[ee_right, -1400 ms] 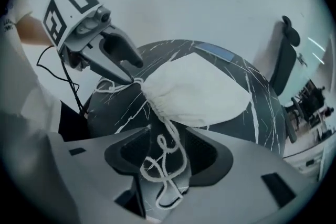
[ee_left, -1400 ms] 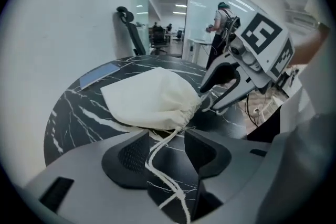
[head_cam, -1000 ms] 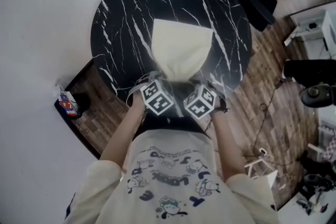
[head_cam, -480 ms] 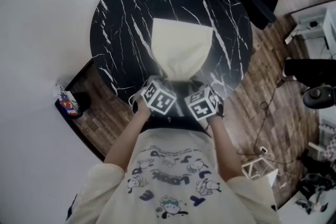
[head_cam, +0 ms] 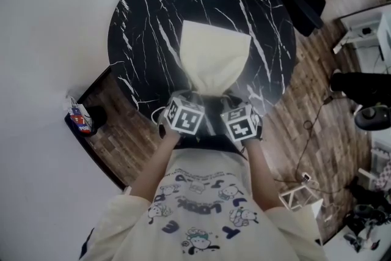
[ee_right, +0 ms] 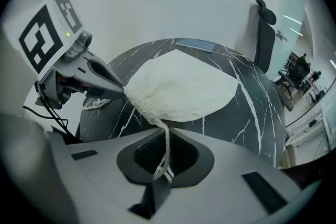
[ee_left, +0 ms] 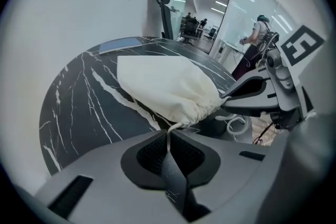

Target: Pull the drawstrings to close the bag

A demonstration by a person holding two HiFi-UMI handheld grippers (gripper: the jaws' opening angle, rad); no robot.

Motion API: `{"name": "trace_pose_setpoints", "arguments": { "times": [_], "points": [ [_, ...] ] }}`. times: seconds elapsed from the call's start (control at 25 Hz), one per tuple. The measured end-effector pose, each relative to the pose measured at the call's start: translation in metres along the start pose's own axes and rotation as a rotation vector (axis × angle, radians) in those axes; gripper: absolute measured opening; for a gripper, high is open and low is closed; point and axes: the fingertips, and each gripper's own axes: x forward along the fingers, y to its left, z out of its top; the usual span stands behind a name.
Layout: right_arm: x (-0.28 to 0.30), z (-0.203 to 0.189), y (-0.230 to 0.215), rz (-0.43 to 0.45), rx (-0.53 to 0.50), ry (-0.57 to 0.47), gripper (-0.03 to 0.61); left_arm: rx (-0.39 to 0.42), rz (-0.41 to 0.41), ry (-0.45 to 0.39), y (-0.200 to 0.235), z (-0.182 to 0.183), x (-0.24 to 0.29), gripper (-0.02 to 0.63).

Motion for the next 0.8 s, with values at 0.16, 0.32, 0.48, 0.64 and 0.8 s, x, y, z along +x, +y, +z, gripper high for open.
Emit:
{"name": "trace_pose_setpoints", "arguments": {
  "times": [0.16, 0.32, 0.48, 0.64, 0.8],
  "points": [
    [-0.003, 0.003, -0.005, 0.009, 0.104, -0.037, 0.02, -0.151, -0.031, -0.029, 0.008, 0.004, -0.001, 0.055],
    [-0.003, 0.002, -0.006, 0.014, 0.153, -0.051, 0.02, -0.173, -0.019, -0.083, 0.021, 0.015, -0.005, 0.055],
    [-0.002, -0.01, -0.024, -0.041, 0.231, -0.035, 0.02, -0.28, 0.069, -0.099, 0.051, 0.007, -0.01, 0.051],
    [-0.022, -0.047, -0.085, -0.085, 0.422, -0.056, 0.015, -0.599, 0.161, -0.075, 0.143, -0.044, -0.023, 0.038],
    [-0.022, -0.022, -0.068, 0.008, 0.386, -0.11, 0.017, -0.543, 0.077, -0.085, 0.128, -0.033, -0.03, 0.038]
  ]
}}
